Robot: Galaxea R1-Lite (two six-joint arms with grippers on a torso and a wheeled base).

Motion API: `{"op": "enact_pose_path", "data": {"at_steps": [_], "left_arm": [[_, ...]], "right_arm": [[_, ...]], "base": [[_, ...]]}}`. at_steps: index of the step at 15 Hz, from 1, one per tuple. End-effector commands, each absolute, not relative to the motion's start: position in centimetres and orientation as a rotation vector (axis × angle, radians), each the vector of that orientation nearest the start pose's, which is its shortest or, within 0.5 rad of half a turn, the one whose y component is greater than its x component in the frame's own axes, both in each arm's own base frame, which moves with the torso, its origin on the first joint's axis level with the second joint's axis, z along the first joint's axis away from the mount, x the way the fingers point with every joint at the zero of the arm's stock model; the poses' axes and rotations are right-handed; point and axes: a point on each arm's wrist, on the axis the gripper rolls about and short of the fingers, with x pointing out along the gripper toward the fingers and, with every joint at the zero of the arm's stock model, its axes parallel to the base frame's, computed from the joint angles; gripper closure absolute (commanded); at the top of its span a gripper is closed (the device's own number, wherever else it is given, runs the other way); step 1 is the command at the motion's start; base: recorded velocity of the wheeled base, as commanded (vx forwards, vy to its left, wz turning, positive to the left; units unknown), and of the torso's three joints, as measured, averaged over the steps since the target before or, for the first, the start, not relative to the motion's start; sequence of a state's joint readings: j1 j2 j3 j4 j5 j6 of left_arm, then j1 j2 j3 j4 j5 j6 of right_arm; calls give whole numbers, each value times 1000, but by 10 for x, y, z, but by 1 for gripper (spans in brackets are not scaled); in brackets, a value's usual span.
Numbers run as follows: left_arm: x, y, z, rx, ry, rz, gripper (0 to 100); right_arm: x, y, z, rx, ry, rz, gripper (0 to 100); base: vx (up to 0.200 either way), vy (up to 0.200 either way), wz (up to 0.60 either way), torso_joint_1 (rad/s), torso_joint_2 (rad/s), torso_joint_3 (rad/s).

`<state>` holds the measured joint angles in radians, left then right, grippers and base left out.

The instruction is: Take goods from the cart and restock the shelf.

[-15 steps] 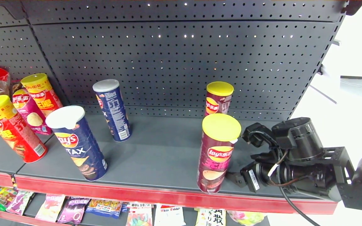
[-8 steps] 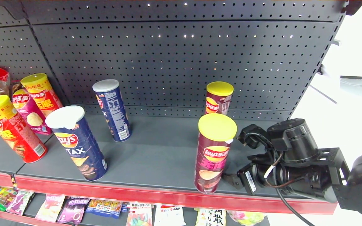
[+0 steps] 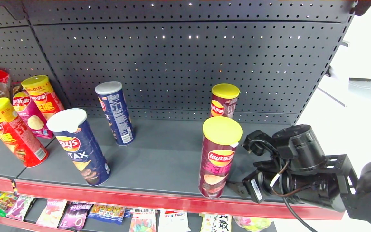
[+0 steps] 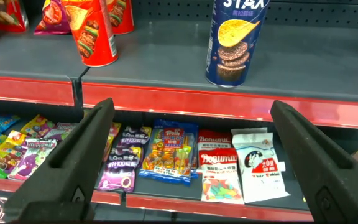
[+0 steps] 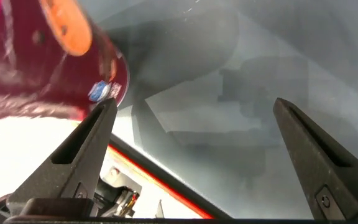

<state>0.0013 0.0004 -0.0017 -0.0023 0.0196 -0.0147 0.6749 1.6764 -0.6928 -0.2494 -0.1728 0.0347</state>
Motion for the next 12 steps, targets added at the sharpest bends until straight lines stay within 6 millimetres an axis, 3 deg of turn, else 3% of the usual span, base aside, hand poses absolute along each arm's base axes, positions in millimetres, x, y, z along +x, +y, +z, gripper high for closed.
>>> {"op": "enact_pose_path", "data": {"at_steps": [1, 9, 12], "left_arm": [[-23, 0, 76, -14, -5, 21, 0], [-23, 0, 76, -15, -5, 21, 0], [-23, 0, 76, -14, -5, 21, 0]], "right_arm": [[210, 165, 128, -271, 675, 473, 0], [208, 166, 127, -258, 686, 470, 0], [206, 141, 138, -219, 653, 403, 0]], "base": [[0, 0, 0, 0, 0, 0], [0, 0, 0, 0, 0, 0], [0, 0, 0, 0, 0, 0]]}}
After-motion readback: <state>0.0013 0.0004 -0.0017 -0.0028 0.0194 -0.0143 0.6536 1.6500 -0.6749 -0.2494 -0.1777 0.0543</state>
